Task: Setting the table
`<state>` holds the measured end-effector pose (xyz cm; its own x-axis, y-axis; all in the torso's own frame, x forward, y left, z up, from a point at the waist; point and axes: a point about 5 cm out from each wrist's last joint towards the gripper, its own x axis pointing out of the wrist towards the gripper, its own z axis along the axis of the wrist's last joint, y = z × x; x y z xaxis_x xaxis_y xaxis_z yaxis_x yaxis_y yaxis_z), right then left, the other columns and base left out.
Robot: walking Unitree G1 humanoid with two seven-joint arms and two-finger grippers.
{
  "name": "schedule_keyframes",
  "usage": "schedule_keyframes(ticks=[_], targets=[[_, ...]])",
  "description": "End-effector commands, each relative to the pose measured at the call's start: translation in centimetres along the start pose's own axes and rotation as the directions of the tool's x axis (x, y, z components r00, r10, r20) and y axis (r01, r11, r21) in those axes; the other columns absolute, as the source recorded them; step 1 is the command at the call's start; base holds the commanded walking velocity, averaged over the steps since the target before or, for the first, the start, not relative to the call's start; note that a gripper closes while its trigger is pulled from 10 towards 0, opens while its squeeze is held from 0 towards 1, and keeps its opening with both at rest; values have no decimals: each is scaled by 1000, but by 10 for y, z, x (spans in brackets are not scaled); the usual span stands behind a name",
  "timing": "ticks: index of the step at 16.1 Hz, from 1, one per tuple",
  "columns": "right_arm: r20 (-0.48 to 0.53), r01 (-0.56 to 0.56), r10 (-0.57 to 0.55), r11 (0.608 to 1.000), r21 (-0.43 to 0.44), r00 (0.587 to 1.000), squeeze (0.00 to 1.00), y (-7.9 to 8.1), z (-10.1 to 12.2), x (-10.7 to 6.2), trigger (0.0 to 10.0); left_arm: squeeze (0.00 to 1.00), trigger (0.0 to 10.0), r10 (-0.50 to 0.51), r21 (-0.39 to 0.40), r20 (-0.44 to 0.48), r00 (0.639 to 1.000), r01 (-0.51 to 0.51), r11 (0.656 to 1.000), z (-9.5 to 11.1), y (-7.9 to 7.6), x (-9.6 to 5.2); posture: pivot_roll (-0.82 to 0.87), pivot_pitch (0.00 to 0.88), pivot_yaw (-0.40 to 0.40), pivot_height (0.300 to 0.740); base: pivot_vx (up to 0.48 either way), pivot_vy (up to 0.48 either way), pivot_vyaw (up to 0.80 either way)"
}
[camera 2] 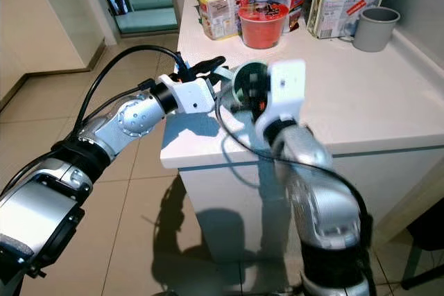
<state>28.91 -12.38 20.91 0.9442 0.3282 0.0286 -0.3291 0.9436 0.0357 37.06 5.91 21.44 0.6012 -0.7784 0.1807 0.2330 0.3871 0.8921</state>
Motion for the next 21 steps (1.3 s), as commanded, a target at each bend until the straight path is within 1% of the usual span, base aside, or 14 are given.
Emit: schedule_keyframes(ticks=[1,5,6,7,9,10,11,12,14,15,16,17,19,21], targets=[[-3,-33,33,999,-4,999,0,5,1,-4,0,0,0,-9,19,-16,1000,10,1000,-3,4,-1,-3,0,134,740,0,0,0],[-25,-85,85,996,-21,996,0,4,-6,-27,0,0,0,-7,21,-20,1000,7,1000,-3,5,0,-25,0,136,740,0,0,0],[-27,-105,104,994,-29,994,0,4,-7,-34,3059,0,0,-4,19,-25,1000,5,1000,-4,6,0,-29,0,134,740,0,0,0],[-28,-134,133,991,-16,991,0,2,-9,-46,10000,0,0,2,16,-34,999,-1,1000,-5,6,-1,-39,0,133,740,0,0,0],[-11,-154,154,988,10,988,0,-6,-11,-65,10000,0,0,11,6,-54,998,-11,1000,-8,7,-2,-59,0,130,740,0,0,0],[55,-112,112,994,4,992,0,-16,-11,-78,10000,0,0,25,-14,-56,998,-26,1000,-8,9,-2,-71,0,127,740,0,0,0],[57,-98,97,995,9,994,0,-20,-15,-86,10000,0,0,35,-29,-60,998,-37,999,-9,10,-2,-75,0,125,740,0,0,0],[5,-106,106,994,0,994,0,-23,-29,-99,10000,0,0,54,-67,-77,996,-60,996,-10,12,-2,-80,0,121,740,0,0,0],[-118,-124,118,992,-39,986,0,-21,-71,-123,10000,0,0,103,-278,-179,978,-151,949,-22,18,-5,-81,0,115,740,0,0,0],[-130,-122,115,992,-44,985,0,-21,-77,-125,10000,0,0,106,-302,-190,976,-161,940,-24,18,-5,-81,0,115,740,0,0,0],[-175,-63,48,995,-82,983,0,-28,-101,-131,10000,0,0,130,-335,-215,968,-198,921,-27,23,-7,-73,0,110,740,0,0,0],[-194,-3,-30,985,-170,980,0,-35,-120,-138,10000,0,0,158,-373,-235,959,-239,896,-31,29,-11,-73,0,111,740,0,0,0],[-171,107,-142,974,-200,975,0,-32,-131,-136,10000,0,0,207,-418,-260,943,-304,856,-36,40,-17,-71,0,106,740,0,0,0],[-101,150,-172,969,-197,980,0,-30,-126,-126,10000,0,0,224,-428,-262,939,-321,845,-36,45,-19,-73,0,103,740,0,0,0]])
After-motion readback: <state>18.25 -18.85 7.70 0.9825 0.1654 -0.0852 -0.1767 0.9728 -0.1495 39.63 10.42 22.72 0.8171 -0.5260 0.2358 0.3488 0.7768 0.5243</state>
